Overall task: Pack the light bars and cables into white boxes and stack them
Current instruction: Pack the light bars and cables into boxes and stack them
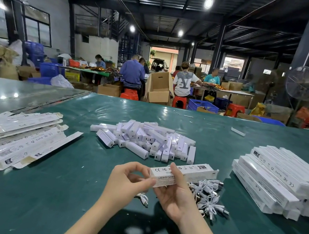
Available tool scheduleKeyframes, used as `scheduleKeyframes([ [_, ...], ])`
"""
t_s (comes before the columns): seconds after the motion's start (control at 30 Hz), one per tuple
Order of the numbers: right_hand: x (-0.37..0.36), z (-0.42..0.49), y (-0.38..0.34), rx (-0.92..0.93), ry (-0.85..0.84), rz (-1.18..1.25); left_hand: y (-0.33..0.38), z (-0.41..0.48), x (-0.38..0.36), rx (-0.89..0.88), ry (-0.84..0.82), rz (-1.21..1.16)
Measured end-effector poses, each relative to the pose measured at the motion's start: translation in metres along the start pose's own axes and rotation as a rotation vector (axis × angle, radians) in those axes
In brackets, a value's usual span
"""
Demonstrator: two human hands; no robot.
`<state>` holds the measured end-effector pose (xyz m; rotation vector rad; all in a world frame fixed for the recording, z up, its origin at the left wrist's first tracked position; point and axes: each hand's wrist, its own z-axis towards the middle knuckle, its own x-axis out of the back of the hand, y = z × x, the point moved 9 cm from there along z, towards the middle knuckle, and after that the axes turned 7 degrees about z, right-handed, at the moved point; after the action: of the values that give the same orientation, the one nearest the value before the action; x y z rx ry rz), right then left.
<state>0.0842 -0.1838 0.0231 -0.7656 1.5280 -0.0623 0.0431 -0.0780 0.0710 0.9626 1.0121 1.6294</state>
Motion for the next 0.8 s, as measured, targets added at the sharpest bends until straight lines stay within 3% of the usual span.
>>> scheduleKeyframes([
  [0.3,-0.006,-0.002,0.003,-0.017,-0.007,0.088,0.002,0.0,0.003,-0.03,0.115,-0.044],
  [0.4,-0.005,-0.002,0.003,-0.02,-0.003,0.133,0.013,-0.007,0.003,-0.178,0.167,0.093],
  [0.5,-0.006,-0.002,0.003,-0.025,0.001,0.16,0.043,-0.021,0.0,-0.535,0.256,0.512],
  [0.57,-0.008,-0.002,0.005,-0.038,-0.013,0.199,0.05,-0.029,-0.004,-0.68,0.339,0.675],
  [0.7,-0.007,-0.003,0.008,-0.035,0.006,0.23,0.054,-0.033,-0.002,-0.708,0.436,0.715],
  [0.8,-0.007,-0.002,0.007,-0.025,0.015,0.226,0.054,-0.033,-0.003,-0.697,0.418,0.659],
])
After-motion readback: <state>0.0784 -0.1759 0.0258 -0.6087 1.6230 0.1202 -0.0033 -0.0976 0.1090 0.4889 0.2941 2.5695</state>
